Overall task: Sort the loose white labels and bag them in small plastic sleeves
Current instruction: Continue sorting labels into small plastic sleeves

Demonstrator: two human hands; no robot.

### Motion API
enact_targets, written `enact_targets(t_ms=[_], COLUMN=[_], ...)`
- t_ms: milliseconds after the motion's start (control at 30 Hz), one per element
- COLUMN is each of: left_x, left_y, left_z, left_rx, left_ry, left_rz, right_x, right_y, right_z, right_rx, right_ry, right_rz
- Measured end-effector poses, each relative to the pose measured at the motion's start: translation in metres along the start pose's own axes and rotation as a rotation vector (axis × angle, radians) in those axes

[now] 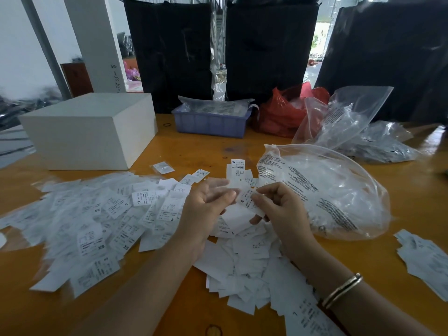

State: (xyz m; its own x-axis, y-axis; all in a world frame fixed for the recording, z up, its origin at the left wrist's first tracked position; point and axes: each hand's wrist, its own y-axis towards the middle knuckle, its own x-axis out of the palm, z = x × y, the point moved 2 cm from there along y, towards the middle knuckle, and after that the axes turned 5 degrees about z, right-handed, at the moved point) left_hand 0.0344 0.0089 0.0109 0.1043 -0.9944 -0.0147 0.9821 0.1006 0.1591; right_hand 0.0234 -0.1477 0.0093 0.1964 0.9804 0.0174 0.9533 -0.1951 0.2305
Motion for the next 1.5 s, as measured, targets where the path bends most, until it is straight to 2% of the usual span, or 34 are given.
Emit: enact_targets(t_ms=[167, 333, 467, 533, 800, 1100, 1167, 1267, 1333, 1433, 1500], left_x=[0.000, 0.000, -0.004, -0.004, -0.002, -0.006, -0.009, -0.019, -0.027, -0.037, -0.039], left_y=[0.000, 0.003, 0.007, 0.007, 0.001, 0.003, 0.005, 0.009, 0.012, 0.017, 0.019], left_z=[-0.005, -0.007, -0.009, -0.009, -0.002, 0.001, 0.002, 0.005, 0.008, 0.006, 0.003], left_rx=[0.041, -0.006, -0.076, -0.077, -0.016, 0.075, 0.126, 0.228, 0.329, 0.366, 0.351], left_ry=[0.023, 0.044, -0.053, -0.069, 0.055, 0.199, 0.261, 0.379, 0.515, 0.661, 0.751], left_rz=[-0.044, -0.078, -0.055, -0.053, -0.122, -0.135, -0.078, 0.096, 0.225, 0.348, 0.371], right_x=[0.008, 0.004, 0.002, 0.000, 0.003, 0.007, -0.001, -0.027, -0.051, -0.081, -0.091], right_y=[-0.006, -0.001, 0.003, 0.004, 0.002, -0.003, 0.001, 0.013, 0.024, 0.035, 0.041], right_z=[-0.002, 0.000, 0.002, 0.003, 0.003, -0.003, -0.010, -0.024, -0.024, -0.011, 0.005], right_rx=[-0.009, -0.002, 0.064, 0.072, -0.028, -0.074, -0.185, -0.525, -0.595, -0.362, -0.110], right_ry=[0.009, -0.034, 0.168, 0.186, 0.031, -0.121, -0.138, -0.401, -0.546, -0.807, -1.059], right_rz=[-0.144, -0.094, -0.043, -0.004, -0.023, -0.212, -0.078, 0.272, 0.461, 0.564, 0.459])
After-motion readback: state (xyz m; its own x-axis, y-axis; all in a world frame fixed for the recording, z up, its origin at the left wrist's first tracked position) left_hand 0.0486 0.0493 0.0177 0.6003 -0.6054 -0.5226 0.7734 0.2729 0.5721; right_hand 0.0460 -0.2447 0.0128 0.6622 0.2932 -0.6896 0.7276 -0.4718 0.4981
